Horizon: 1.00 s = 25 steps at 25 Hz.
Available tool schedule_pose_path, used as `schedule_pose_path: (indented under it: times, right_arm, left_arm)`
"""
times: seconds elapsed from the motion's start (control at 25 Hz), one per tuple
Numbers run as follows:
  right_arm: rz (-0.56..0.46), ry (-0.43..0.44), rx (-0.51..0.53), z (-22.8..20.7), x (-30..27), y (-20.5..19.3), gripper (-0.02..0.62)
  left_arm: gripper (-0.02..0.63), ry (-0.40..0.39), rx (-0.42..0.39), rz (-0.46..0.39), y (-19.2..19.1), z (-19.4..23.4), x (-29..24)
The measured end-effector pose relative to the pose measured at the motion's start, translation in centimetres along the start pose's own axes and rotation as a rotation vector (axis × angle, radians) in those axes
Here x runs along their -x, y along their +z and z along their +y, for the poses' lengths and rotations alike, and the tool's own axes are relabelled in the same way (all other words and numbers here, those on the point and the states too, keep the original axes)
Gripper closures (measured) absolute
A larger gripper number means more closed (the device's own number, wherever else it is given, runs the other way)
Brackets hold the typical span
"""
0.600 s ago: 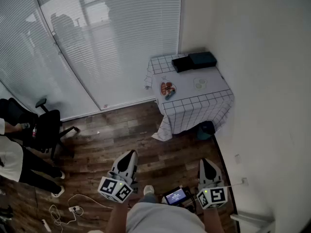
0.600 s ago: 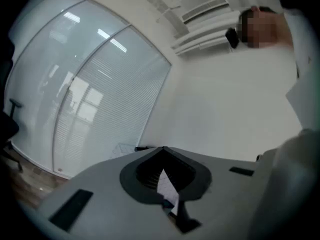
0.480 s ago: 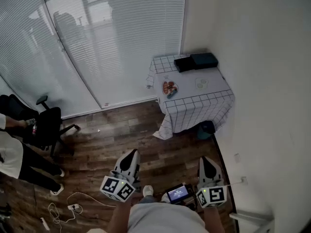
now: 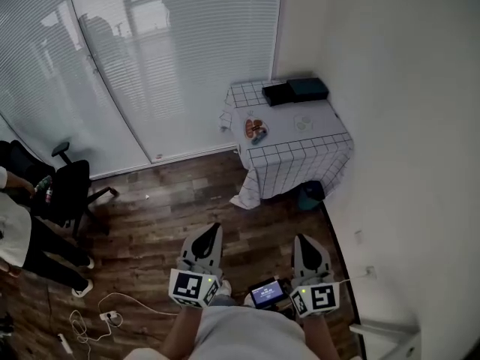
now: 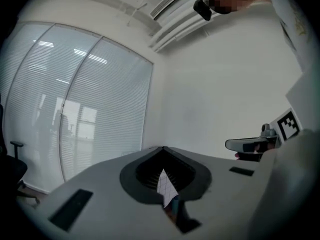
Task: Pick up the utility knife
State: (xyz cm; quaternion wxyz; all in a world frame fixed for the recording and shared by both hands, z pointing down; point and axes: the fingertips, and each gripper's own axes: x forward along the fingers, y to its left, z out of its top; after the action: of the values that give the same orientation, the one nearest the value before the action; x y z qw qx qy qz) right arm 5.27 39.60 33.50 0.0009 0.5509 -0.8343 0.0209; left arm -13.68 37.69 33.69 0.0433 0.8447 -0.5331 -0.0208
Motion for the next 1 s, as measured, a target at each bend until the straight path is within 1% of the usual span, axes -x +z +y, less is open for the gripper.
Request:
schedule_pose_path:
  times: [0.12,0.24,0.32,0.48,0.64,0.8,1.0]
  right_arm:
    - [-0.005,-0.018,0.006,-0.8,0.5,-0.3,0.589]
    - [-0.001,-0.042,0.016,-1.8,1.1,-0.6,0.589]
    - [0.0,-0.044,0.007,-2.3,1.3,-0.6,0.589]
    - [0.005,-0.052,0.002,-3.6,0.8,-0.9,0.589]
    - [0.015,-0.059,0.002,-4.6,-0.5,-1.2,0.589]
    - [0.027,-0.064,-0.001,-5.8,-2.4,-1.3,0.589]
    - [0.036,-0.079,-0.005,-7.4,-6.0,-1.6,0.588]
  left_arm:
    - [0.598,0.003,-0.011,-0.007,0.1,-0.7,0.3]
    - [0.598,0.019,-0.109,0.006,-0.2,-1.4,0.3]
    - [0.598,0.02,-0.151,0.012,-0.3,-1.7,-0.1]
    - [0.598,-0.003,-0.099,0.0,-0.3,-2.4,-1.6]
    - [0.598,-0.044,-0.116,0.005,-0.4,-2.9,-3.9]
    - [0.598,-0.047,-0.085,0.024,-0.5,-2.0,-6.3]
    - [0.598,-0.06,-0.097,0.012,-0.3,0.0,-10.0]
